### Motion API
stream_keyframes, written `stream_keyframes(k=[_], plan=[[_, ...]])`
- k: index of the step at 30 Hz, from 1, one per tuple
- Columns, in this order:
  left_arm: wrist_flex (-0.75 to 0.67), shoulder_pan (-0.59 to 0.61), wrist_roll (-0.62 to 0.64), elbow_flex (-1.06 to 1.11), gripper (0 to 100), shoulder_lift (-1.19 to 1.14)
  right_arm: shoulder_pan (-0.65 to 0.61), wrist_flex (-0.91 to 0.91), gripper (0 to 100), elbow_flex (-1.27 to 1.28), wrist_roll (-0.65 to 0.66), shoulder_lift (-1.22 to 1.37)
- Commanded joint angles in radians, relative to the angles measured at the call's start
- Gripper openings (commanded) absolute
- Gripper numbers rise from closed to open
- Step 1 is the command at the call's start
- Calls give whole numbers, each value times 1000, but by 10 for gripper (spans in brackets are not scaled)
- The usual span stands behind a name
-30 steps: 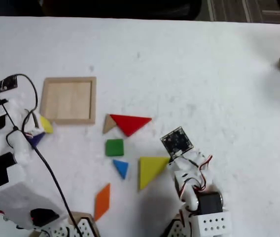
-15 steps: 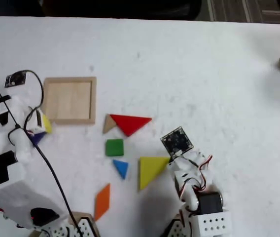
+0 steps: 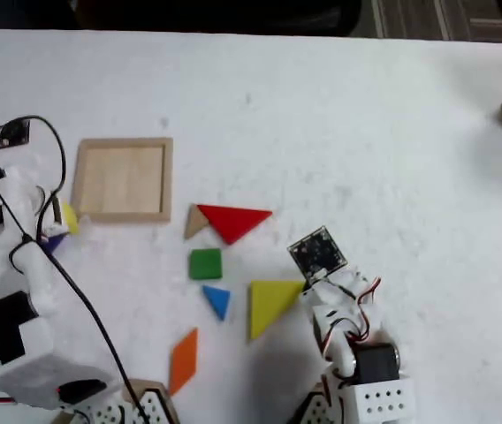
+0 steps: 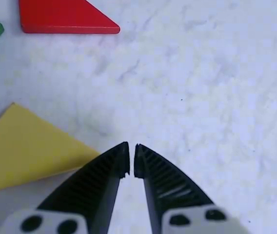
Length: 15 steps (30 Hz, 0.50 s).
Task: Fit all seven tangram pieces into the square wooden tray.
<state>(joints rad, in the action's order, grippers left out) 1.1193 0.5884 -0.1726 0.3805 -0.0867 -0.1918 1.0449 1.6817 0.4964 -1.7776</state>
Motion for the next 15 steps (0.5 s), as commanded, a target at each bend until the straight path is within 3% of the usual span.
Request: stream_keyframes(k=[1,6,15], plan=[[14,-2,-14,-12,105,68,8,-10,23,9,14,-12],[15,-74,-5,-20,105,71,5,-10,23,9,14,-12],[-69,-341,189,-143,106,64,12,-10,23,9,14,-12]])
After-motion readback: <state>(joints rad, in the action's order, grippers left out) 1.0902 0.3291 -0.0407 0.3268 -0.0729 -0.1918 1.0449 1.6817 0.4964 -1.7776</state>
